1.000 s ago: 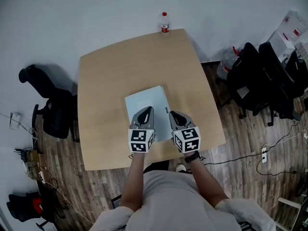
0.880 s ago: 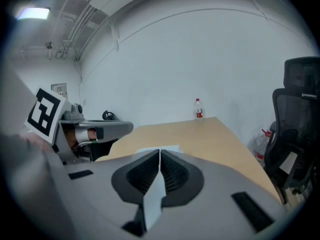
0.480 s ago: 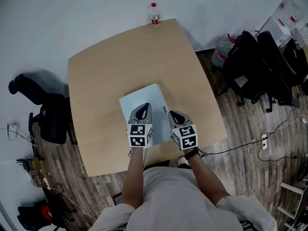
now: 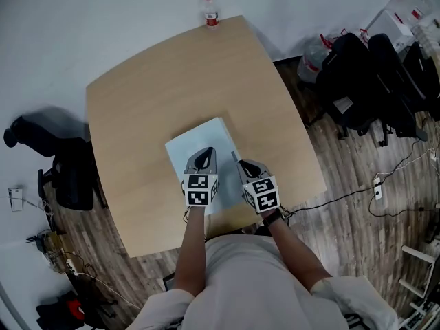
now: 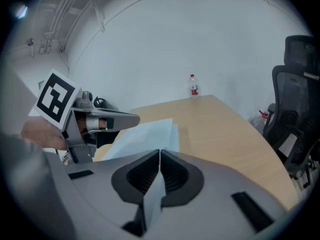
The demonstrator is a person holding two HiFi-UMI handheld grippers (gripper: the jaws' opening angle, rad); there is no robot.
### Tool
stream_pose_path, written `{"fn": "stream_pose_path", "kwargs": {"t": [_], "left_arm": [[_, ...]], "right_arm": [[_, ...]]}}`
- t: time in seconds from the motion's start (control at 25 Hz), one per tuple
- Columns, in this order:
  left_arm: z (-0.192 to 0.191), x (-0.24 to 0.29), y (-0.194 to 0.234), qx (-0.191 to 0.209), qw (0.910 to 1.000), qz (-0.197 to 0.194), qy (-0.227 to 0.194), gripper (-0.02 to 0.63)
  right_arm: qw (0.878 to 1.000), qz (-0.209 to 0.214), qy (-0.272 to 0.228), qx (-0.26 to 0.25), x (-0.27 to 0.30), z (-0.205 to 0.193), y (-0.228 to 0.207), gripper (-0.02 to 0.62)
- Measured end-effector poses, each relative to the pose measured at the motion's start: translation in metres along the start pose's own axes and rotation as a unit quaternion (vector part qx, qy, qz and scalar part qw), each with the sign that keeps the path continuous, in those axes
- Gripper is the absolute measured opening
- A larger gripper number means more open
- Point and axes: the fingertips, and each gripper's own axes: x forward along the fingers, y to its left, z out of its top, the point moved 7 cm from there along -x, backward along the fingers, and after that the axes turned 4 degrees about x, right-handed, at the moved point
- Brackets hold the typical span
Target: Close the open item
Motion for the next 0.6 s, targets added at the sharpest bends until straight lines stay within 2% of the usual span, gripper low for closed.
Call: {"fn": "stream_pose_path", "kwargs": {"t": [0.6], "left_arm": [[-0.021,0.034,-0.001,-0.009,0.9988,-0.024,0.043,0.009]], "right_arm": [[0.999,0.000,0.039,0.020,0.017,-0.021,-0.012,0.014]]}}
